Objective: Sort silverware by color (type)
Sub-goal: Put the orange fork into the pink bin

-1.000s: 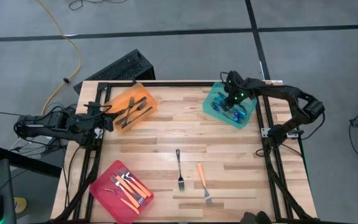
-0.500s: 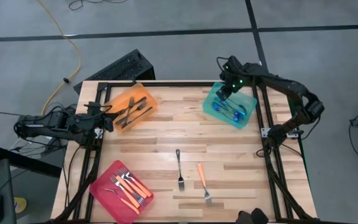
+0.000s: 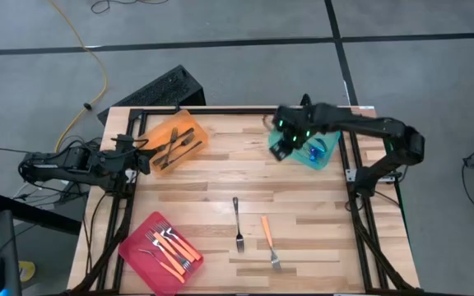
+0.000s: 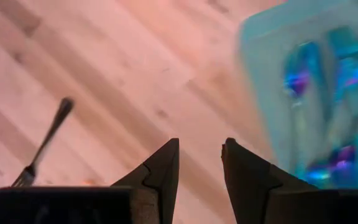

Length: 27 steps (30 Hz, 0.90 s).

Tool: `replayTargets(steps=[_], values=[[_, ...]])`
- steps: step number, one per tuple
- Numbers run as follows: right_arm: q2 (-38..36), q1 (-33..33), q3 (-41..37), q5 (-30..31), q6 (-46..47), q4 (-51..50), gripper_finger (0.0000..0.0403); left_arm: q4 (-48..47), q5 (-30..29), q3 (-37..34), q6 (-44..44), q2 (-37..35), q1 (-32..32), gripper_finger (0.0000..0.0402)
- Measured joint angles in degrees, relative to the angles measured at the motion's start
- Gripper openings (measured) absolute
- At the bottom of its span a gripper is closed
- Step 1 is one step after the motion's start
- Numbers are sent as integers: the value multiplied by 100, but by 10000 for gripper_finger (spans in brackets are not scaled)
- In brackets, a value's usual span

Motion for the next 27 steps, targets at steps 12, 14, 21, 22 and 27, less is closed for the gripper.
replayTargets(steps=[12, 14, 21, 22, 27], values=[[131, 2901, 2, 1340, 3373, 240, 143, -4, -116, 0, -1, -1, 0, 0], [253, 3280, -11, 1376, 3905, 262, 143, -4, -114, 0, 10, -1, 0, 0], [997, 4273, -7, 1508, 4602, 1200, 153, -9, -155, 0, 88, 0, 0, 0], [1137, 4368, -9, 1484, 4608, 1382, 156, -12, -158, 0, 95, -1, 0, 0], [1770, 4605, 28, 1397, 4942, 2137, 169, -26, -175, 0, 258, -2, 0, 0]])
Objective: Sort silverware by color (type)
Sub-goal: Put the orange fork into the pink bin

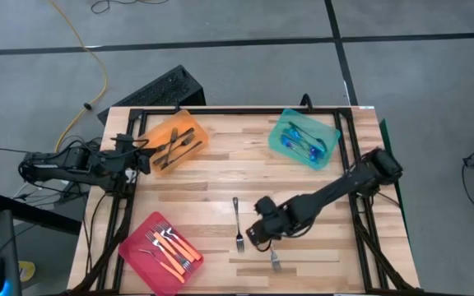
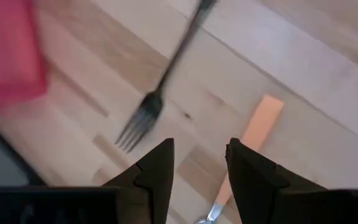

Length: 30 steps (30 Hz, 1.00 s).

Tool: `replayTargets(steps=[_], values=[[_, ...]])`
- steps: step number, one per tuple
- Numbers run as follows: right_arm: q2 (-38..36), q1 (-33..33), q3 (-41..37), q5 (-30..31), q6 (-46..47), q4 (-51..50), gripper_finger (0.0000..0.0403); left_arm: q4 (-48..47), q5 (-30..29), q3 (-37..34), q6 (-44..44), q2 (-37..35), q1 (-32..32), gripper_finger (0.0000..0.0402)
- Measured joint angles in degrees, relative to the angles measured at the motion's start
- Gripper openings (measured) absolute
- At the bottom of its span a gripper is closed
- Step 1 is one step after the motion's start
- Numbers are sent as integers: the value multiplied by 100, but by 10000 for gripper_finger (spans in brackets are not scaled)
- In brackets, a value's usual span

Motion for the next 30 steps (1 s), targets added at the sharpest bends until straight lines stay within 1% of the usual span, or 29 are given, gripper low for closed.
replayTargets(steps=[5, 11, 24, 30], values=[[414, 121, 286, -174, 133, -176, 186, -51, 6, 0, -2, 2, -1, 0], [683, 116, 688, -496, 205, -1191, 207, -85, 8, 0, -4, 0, -2, 0], [991, 162, 689, -591, 847, -1215, 210, -116, 57, 0, -9, 1, 0, 0], [1149, 213, 689, -635, 863, -1080, 210, -123, 55, 0, -11, 0, -2, 0]])
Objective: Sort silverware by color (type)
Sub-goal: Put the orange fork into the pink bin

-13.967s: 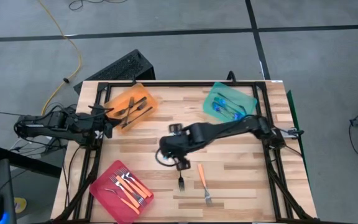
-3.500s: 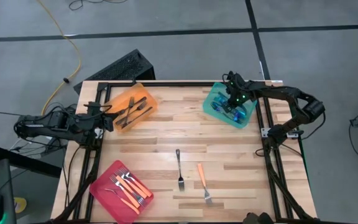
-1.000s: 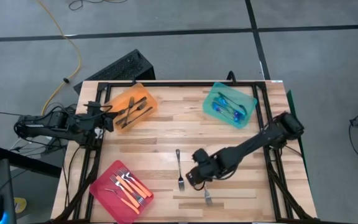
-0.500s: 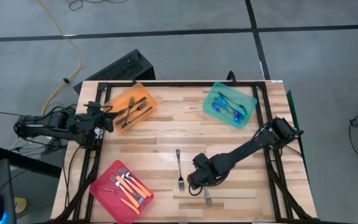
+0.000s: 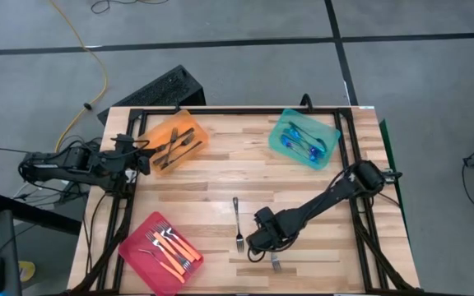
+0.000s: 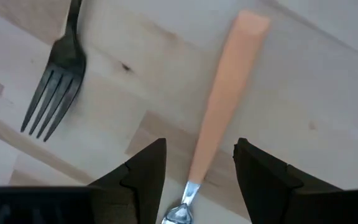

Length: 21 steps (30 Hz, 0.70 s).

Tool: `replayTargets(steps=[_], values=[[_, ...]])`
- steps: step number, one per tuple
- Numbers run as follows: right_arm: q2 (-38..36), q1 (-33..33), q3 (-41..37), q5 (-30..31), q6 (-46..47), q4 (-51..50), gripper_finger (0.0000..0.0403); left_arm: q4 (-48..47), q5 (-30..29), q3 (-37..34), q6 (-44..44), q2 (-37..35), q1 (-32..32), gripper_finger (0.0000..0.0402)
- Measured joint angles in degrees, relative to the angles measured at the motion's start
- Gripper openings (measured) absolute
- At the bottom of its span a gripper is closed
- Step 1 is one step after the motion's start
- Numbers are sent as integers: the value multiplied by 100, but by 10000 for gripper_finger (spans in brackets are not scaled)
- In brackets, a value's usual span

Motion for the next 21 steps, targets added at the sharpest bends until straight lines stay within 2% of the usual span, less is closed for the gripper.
replayTargets(steps=[14, 21], values=[[249, 113, 9, -151, 161, 170, 210, -22, 0, 0, -2, 2, 1, 0], [255, 152, 7, -148, 158, 174, 193, -26, 0, 0, -2, 1, 1, 0]])
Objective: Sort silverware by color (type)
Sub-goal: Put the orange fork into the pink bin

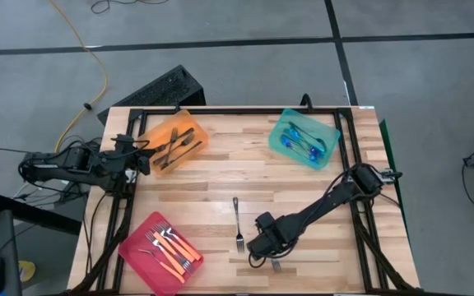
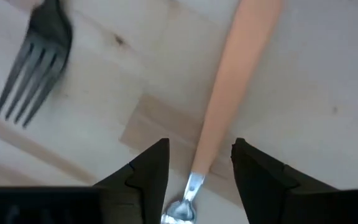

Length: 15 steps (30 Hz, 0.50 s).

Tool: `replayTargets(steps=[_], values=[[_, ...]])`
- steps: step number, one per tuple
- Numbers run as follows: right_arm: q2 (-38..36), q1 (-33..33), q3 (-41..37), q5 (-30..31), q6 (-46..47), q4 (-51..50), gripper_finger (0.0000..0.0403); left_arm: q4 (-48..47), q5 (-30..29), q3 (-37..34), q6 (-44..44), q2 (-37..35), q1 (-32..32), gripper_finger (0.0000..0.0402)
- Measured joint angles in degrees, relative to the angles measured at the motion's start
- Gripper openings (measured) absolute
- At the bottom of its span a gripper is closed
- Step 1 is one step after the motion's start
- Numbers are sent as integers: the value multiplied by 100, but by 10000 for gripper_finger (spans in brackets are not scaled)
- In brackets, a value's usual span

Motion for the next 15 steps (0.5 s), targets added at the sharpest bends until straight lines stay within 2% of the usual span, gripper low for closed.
replayTargets(steps=[15], values=[[0, 115, 0, 148, 30, -41, 183, -80, -5, 0, 0, -1, 0, 0]])
